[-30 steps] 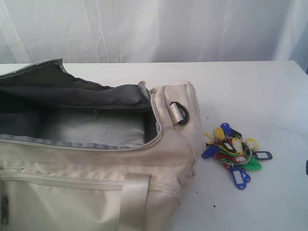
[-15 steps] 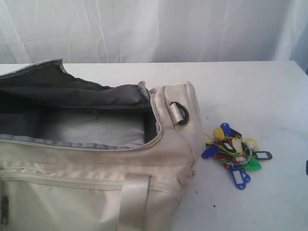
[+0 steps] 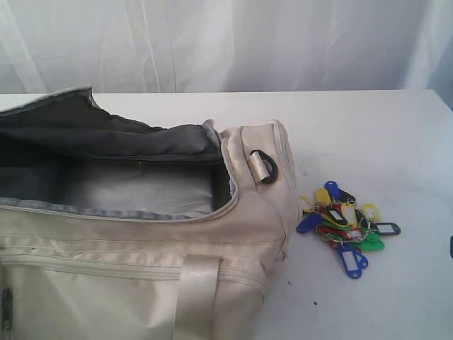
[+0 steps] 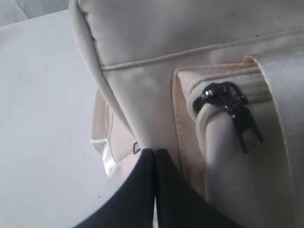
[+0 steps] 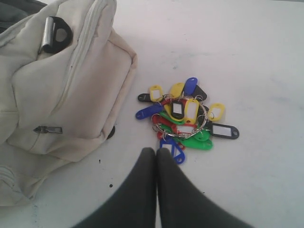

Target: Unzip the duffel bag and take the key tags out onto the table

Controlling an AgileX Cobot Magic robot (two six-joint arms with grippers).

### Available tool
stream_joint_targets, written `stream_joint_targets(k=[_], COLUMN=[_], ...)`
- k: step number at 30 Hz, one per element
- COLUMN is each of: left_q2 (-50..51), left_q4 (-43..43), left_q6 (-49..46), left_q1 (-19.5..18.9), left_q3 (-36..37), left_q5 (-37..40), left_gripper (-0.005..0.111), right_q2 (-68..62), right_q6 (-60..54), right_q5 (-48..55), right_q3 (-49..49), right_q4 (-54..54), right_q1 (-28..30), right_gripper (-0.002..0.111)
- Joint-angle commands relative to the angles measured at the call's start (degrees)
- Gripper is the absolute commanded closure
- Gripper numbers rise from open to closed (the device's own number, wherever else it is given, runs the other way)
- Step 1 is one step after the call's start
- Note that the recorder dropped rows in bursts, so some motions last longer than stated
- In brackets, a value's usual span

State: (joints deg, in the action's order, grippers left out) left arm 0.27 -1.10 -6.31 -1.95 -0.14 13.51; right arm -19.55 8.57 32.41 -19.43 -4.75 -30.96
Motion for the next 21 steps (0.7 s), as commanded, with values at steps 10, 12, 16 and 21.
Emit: stream_joint_targets(k=[10,12,16,21], left_q2=[-0.27,-0.27,-0.27,-0.27], left_q4=[0.15,0.15,0.15,0.15], left_q6=[0.00,0.00,0.00,0.00], left_q1=[-0.24,-0.24,-0.24,-0.24], left_q3=[0.14,0.14,0.14,0.14], left_q5=[0.03,0.03,0.03,0.03], left_gripper=[0.107,0.107,0.107,0.107], right_q2=[13.07,15.99,19.55,19.55], right_q6=[-5.12,-9.12,-22.42,-25.59], right_q5=[-13.48,-15.17,-16.26,-14.05], right_q3=[6.93,11.10,16.58,19.43], right_q4=[5.90,13.12,24.30,26.87], right_q1=[18.39,23.40,29.40,31.57], right_gripper=[0.108,0.108,0.108,0.108])
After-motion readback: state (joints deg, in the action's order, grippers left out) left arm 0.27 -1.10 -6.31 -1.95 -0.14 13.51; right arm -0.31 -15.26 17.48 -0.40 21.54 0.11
